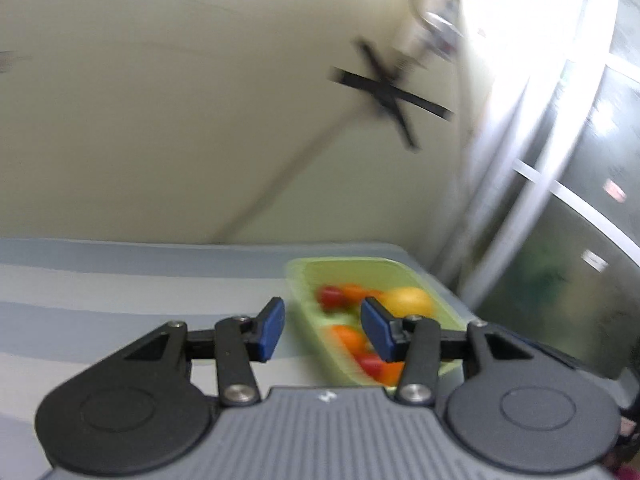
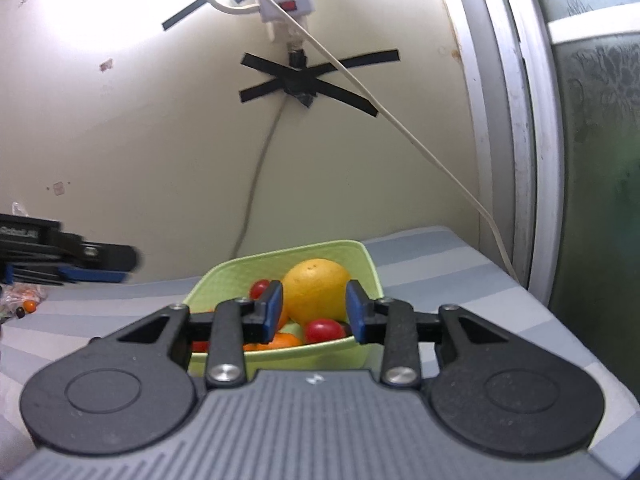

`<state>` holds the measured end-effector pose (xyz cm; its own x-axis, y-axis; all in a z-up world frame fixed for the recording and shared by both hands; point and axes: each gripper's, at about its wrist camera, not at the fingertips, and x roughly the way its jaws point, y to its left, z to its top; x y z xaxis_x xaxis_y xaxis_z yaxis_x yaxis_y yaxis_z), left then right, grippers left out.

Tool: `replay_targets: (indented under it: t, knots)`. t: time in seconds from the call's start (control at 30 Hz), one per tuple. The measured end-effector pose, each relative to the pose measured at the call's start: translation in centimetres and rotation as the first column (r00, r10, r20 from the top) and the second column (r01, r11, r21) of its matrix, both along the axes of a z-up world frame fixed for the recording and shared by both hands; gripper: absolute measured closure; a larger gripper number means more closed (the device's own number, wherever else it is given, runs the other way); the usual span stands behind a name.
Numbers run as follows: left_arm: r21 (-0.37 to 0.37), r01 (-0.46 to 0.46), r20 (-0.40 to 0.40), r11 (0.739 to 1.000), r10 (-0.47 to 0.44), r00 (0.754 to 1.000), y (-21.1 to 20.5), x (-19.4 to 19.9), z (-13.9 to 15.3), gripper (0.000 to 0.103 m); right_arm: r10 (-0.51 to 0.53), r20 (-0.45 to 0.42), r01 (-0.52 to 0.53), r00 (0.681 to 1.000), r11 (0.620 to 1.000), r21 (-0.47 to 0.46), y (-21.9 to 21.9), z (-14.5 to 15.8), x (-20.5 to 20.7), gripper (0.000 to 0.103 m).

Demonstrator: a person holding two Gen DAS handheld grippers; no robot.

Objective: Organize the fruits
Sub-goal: 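Carry both tomatoes into the green basket and open both tools, then grasp the dark purple tomato with the left tool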

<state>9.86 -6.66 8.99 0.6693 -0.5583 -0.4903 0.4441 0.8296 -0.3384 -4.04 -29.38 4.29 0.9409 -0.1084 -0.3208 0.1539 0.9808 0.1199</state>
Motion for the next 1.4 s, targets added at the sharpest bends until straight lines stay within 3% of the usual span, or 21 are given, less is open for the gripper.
replay_targets:
  t: [0.23,0.4,0.63,0.87,1.03,1.4]
  knots:
    - [-0.028,-0.196,-0.076,0.980,0.193,0.978,8.6,-0.4,-2.5,0.060,0.111,-0.016,-0.111,0.994,0.994,-0.012,4.3,0.8,0.0,0.066]
    - [-0.053,-0.232,-0.141,0.971,0.223,0.965,10.9,-0.9,-5.2,0.060,0.223,-0.071,-0.226,0.972,0.973,-0.047,8.9,0.2,0.9,0.066]
    - [-0.063,-0.234,-0.173,0.970,0.220,0.960,10.9,-0.7,-7.2,0.060,0.324,-0.183,-0.341,0.928,0.937,-0.070,13.5,-2.0,3.4,0.066]
    - [-0.116,-0.190,-0.195,0.975,0.165,0.967,10.1,1.4,-7.0,0.060,0.399,-0.269,-0.430,0.877,0.900,-0.068,16.4,-2.9,7.9,0.066]
    - [-0.101,-0.166,-0.202,0.981,0.143,0.969,8.7,2.7,-7.4,0.059,0.432,-0.315,-0.471,0.845,0.880,-0.057,17.8,-4.0,9.9,0.066]
    - [-0.043,-0.149,-0.214,0.988,0.137,0.967,6.8,3.4,-9.1,0.062,0.452,-0.359,-0.485,0.817,0.874,-0.003,18.0,-4.5,12.2,0.066]
